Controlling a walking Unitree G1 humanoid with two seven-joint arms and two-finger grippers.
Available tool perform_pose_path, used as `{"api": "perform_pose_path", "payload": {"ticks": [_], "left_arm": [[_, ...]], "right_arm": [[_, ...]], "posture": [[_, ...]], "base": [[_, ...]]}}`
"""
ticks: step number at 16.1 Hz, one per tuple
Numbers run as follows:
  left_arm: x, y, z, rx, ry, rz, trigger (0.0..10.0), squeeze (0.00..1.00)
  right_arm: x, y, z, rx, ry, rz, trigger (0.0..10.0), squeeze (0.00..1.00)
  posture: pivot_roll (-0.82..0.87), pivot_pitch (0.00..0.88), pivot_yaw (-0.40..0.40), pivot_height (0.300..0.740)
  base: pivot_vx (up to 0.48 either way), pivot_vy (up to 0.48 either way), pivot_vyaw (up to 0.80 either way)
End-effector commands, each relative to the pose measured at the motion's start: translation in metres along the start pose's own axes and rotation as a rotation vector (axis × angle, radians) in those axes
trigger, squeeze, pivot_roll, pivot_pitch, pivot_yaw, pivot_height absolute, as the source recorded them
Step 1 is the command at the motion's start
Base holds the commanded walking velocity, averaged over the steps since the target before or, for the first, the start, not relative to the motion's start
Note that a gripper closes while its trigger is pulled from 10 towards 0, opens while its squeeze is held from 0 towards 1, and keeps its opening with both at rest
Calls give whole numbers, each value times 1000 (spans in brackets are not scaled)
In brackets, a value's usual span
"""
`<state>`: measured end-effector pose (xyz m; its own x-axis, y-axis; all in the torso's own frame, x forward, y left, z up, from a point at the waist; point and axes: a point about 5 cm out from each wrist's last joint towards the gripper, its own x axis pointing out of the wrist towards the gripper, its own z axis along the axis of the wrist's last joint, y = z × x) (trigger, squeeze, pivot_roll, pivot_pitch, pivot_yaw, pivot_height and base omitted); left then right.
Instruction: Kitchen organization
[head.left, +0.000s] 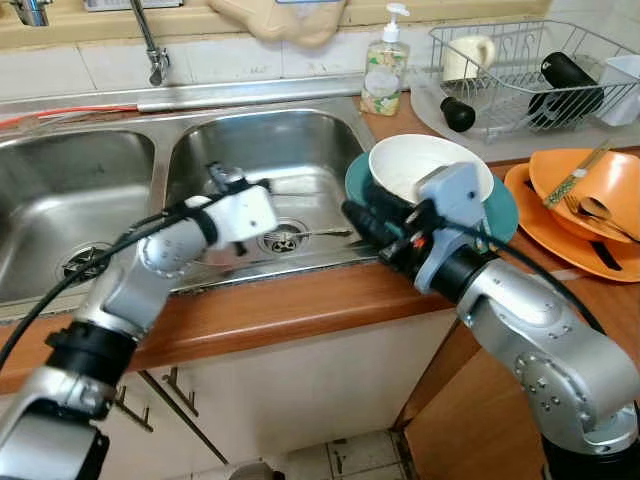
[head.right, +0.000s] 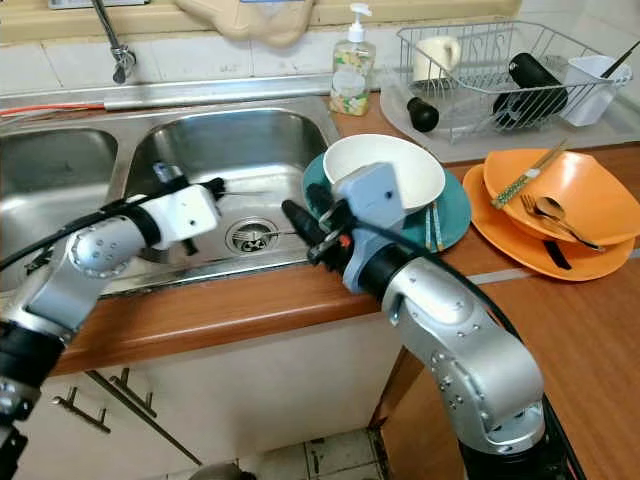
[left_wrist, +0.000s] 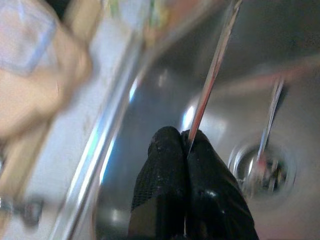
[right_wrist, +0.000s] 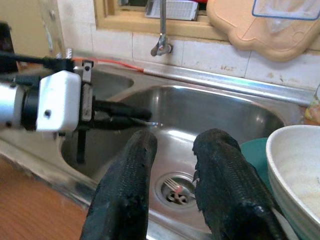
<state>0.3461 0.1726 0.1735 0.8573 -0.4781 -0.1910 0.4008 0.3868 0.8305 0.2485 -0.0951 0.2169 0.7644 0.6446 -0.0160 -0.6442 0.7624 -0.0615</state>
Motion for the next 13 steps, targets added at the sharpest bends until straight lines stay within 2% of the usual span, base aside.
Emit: {"api": "perform_pose_path", "payload": {"ticks": [1,6,7,8,9,10,11,12,13], "left_arm": [[-1,6,-9,14,50,16,0,0],[9,0,-46,-40,278,5,0,0],[10,-2,-50,-44,302,-3,1059,0],[14,-9,-55,-53,348,-33,6863,0],[16,-14,-58,-56,373,-52,10000,0],[18,-17,-60,-74,402,-75,10000,0],[20,-19,-60,-104,415,-93,10000,102],[22,-20,-59,-121,418,-108,10000,1000],[23,-21,-59,-126,420,-120,10000,1000]], "right_arm": [[0,1,-6,-18,23,6,10000,0],[0,4,-28,-95,92,11,10000,0],[0,4,-29,-104,96,10,10000,0],[0,4,-31,-118,101,12,10000,0],[-1,4,-32,-123,103,15,10000,0],[0,4,-33,-131,105,16,10000,0],[0,4,-32,-136,104,16,10000,0],[-1,4,-33,-138,102,12,10000,0],[-1,4,-33,-139,101,8,10000,0]], "posture": [[-19,0,47,740],[-13,0,39,740],[-13,0,39,740],[-22,0,40,740],[-24,0,39,740],[-29,0,39,740],[-39,0,45,740],[-43,0,49,740],[-43,0,49,740]], "base": [[0,0,0],[0,0,0],[0,0,0],[0,0,0],[0,0,0],[0,0,0],[0,0,0],[0,0,0],[0,0,0]]}}
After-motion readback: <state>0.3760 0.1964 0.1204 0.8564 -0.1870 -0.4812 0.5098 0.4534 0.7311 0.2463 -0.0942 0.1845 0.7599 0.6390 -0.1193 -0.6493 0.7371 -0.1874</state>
